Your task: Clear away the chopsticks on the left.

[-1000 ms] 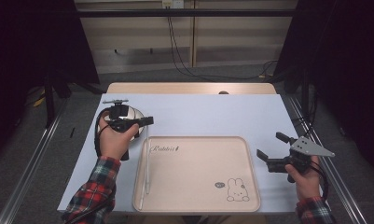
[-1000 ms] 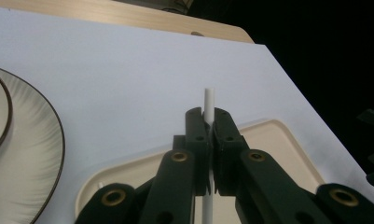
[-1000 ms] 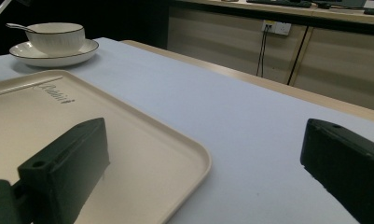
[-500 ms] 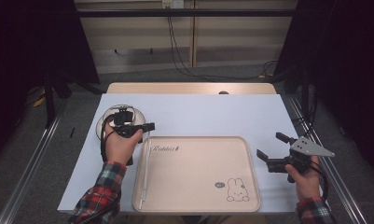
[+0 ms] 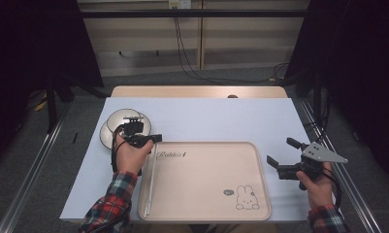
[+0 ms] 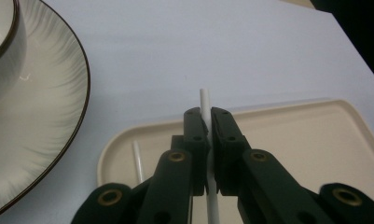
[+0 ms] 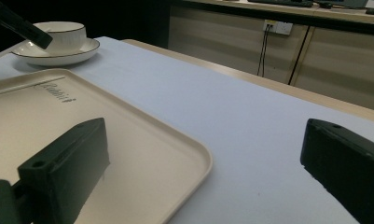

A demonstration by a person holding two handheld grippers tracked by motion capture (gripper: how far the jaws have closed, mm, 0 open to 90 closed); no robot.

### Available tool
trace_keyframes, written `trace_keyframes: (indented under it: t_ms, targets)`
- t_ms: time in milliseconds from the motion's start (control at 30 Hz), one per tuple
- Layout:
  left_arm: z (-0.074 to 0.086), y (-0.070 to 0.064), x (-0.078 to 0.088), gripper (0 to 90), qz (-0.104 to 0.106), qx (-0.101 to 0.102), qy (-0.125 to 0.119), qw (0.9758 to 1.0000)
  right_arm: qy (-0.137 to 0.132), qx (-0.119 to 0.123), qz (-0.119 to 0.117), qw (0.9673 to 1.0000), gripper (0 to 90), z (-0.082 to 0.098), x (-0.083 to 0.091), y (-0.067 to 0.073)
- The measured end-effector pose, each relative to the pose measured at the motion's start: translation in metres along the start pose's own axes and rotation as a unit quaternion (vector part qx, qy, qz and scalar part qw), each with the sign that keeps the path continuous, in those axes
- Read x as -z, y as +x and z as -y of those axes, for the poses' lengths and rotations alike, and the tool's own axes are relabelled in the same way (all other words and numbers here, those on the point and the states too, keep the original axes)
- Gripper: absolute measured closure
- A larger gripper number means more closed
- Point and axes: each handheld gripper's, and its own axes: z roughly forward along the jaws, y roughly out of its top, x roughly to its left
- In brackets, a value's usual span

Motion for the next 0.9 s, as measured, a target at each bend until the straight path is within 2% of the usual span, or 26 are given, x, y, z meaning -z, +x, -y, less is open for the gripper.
trace_keyframes:
  t_ms: [167, 500, 567, 733, 900]
  targets:
    - [0.004, 0.001, -0.007, 85.6, -0.015, -0.003, 0.011, 0.9998, -0.001, -0.001, 0.003, 1.0000, 0.4, 0.000, 0.000, -0.001]
    - [0.011, 0.005, -0.019, 84.8, -0.030, -0.003, 0.025, 0.9992, 0.003, 0.002, 0.001, 1.0000, 0.5, 0.000, 0.000, -0.001]
    - [0.013, 0.007, -0.021, 84.3, -0.039, -0.013, 0.030, 0.9987, 0.002, 0.002, 0.001, 1.0000, 0.5, 0.000, -0.001, -0.001]
    - [0.017, 0.010, -0.026, 84.0, -0.045, -0.005, 0.036, 0.9983, 0.003, 0.001, 0.000, 1.0000, 0.5, 0.001, -0.001, 0.000]
    - [0.020, 0.013, -0.027, 83.6, -0.053, -0.009, 0.044, 0.9976, 0.004, 0.001, 0.001, 1.0000, 0.5, 0.001, -0.001, 0.000]
